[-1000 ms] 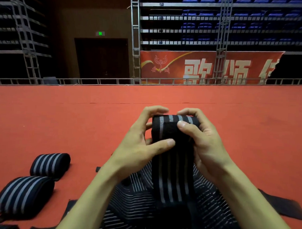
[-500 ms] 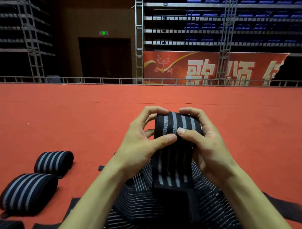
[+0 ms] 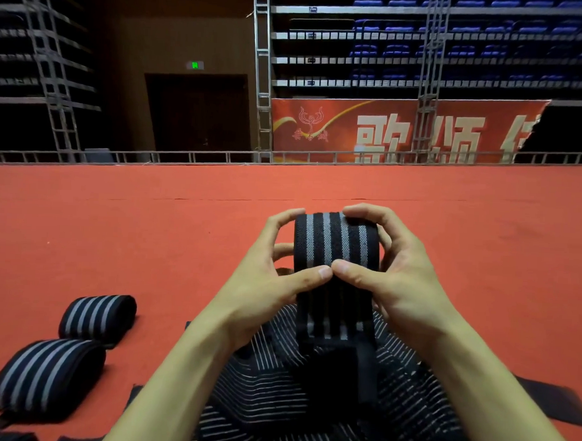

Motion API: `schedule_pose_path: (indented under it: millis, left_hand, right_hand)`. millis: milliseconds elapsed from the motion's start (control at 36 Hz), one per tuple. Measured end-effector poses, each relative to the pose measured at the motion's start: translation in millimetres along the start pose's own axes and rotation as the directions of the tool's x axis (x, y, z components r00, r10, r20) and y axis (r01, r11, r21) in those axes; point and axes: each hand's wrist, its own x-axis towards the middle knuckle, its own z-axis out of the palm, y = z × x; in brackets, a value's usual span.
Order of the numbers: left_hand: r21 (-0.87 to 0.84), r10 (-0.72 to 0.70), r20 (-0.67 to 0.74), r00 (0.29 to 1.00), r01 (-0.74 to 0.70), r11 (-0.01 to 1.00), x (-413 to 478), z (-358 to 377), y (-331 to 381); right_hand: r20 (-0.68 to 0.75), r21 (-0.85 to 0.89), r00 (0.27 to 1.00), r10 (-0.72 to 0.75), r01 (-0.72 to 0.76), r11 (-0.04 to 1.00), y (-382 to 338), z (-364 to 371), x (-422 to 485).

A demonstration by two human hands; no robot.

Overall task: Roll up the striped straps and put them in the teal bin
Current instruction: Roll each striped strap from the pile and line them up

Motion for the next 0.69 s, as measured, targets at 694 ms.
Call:
schedule_pose_path:
  millis: [694]
  left_hand:
    - [-0.127, -0.103, -0.010, 0.995, 0.100, 0.987, 1.0, 2.8, 6.9]
  right_hand:
    - [-0.035, 0.014, 0.999, 0.042, -0.042, 0.999, 5.0, 2.1, -1.6]
